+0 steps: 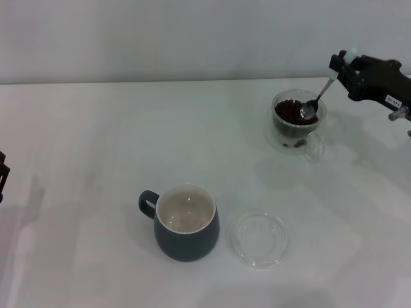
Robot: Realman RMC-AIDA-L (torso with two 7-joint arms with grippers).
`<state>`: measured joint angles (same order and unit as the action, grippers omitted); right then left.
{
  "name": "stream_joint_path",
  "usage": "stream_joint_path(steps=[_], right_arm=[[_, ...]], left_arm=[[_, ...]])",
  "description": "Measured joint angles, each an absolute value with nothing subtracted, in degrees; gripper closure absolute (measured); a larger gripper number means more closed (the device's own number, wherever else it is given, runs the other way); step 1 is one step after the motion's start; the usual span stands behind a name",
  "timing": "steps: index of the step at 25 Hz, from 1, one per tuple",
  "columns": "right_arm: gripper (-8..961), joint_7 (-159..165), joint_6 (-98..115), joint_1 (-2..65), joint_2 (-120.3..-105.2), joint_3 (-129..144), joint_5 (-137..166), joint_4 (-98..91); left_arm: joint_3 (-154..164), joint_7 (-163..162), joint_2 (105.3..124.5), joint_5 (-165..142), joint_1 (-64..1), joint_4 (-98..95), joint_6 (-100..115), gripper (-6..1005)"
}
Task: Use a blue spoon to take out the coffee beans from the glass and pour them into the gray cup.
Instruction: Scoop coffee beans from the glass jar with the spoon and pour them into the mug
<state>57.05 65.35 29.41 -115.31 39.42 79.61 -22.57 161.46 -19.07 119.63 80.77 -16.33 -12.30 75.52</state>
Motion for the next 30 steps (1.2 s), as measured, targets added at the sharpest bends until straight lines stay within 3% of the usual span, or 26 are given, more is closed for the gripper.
stream_joint_path(steps=[30], right_arm=[[769,75.09,60.02,31.24,-115.68,38.78,67.5,-10.0]], left_arm=[[161.96,-16.27,119.28,80.1,-19.56,-9.28,73.21,241]])
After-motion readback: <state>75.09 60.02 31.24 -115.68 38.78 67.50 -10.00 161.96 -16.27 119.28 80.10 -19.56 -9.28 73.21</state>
